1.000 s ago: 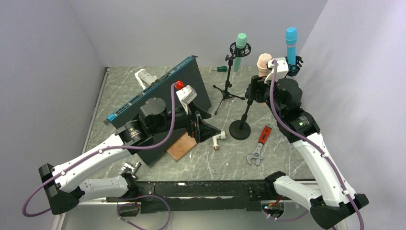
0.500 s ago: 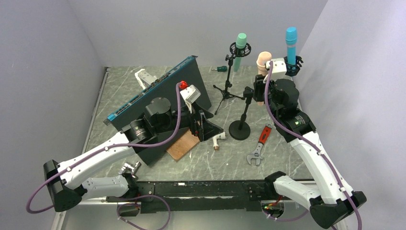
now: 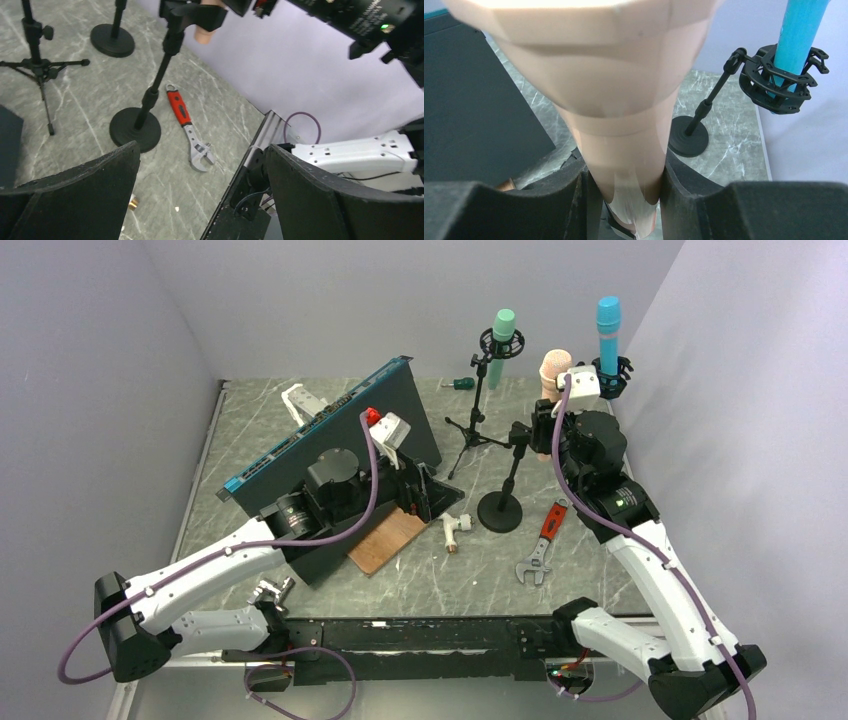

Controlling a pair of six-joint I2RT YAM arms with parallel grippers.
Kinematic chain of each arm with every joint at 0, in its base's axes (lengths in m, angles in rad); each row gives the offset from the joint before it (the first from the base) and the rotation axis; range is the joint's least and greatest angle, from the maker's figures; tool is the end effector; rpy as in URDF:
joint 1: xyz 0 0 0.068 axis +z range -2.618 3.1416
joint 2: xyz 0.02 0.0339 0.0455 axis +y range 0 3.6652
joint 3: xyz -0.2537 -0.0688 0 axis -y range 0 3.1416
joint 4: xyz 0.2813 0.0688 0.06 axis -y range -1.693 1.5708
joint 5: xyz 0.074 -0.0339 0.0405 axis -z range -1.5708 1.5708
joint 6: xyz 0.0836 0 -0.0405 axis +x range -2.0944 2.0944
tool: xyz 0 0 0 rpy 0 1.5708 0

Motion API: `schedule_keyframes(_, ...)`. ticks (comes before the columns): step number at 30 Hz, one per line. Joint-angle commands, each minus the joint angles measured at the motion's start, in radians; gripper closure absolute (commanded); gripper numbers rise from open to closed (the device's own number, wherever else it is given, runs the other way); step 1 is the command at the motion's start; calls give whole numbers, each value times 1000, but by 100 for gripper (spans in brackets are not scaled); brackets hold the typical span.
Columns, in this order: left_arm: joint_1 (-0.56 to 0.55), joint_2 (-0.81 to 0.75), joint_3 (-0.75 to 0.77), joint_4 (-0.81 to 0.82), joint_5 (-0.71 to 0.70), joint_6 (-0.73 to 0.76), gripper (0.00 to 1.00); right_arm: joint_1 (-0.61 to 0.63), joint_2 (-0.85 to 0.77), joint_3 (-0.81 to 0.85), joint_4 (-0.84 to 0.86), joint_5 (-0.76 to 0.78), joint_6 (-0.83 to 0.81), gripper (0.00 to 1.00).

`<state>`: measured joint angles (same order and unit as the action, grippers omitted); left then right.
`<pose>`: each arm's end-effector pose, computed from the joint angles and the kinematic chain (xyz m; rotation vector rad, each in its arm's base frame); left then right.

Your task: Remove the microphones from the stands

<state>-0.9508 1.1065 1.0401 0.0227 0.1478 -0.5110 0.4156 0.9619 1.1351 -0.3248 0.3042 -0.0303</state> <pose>0.1919 -0.2901 0.3747 0.5054 1.6897 -1.2211 0.2788 0.0956 0.4060 -0.1577 1.7082 0.0238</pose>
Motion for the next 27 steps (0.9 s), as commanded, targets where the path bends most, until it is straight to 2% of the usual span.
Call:
schedule_keyframes(1,-3,-21,-25,74,-116,-38,1,2,-16,-20,28,-43,24,82)
schedule_keyframes(4,-3,6,-2,70,-143,-23,1,1,-19,-18,20,-67,28,82)
schedule_keyframes(9,-2,85,54,85,-123,61,1,2,-20,-18,14,-95,70,91)
schedule_keyframes(11,-1,124,77,110,-65,113,4,2,-17,-5,0,-116,83,96)
schedule_keyframes(13,10,172,109,127,24,174,2,2,-19,-1,-4,-142,87,99)
schedule_keyframes(18,91,324,241,154,303,243,1,2,-30,-6,-16,-175,81,100)
schedule_keyframes(27,122,580,546,30,410,405,1,1,-50,-16,-43,-151,81,100)
